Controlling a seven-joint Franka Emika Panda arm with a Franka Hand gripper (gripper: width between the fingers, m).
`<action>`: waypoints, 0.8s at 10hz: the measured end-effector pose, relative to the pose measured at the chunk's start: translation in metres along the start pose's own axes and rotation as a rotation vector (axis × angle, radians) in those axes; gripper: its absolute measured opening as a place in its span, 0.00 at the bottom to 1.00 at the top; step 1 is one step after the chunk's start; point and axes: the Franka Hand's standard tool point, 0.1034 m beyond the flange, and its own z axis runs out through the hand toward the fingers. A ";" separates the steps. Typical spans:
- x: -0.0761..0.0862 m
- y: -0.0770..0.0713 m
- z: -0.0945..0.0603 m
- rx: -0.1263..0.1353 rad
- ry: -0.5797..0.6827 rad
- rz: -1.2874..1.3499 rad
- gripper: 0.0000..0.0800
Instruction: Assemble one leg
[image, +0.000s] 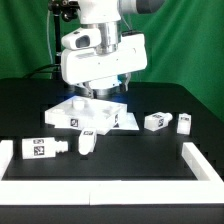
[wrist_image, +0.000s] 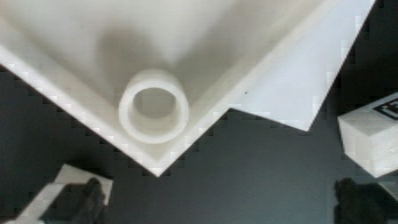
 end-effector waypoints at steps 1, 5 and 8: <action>0.000 0.000 0.000 0.000 0.001 0.001 0.81; -0.021 0.034 0.008 -0.004 -0.031 -0.304 0.81; -0.044 0.067 0.028 -0.040 -0.041 -0.520 0.81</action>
Offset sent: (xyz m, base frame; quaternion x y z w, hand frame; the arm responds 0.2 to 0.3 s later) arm -0.0210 -0.0543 -0.0277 -0.0017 -0.0184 -0.2575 0.9661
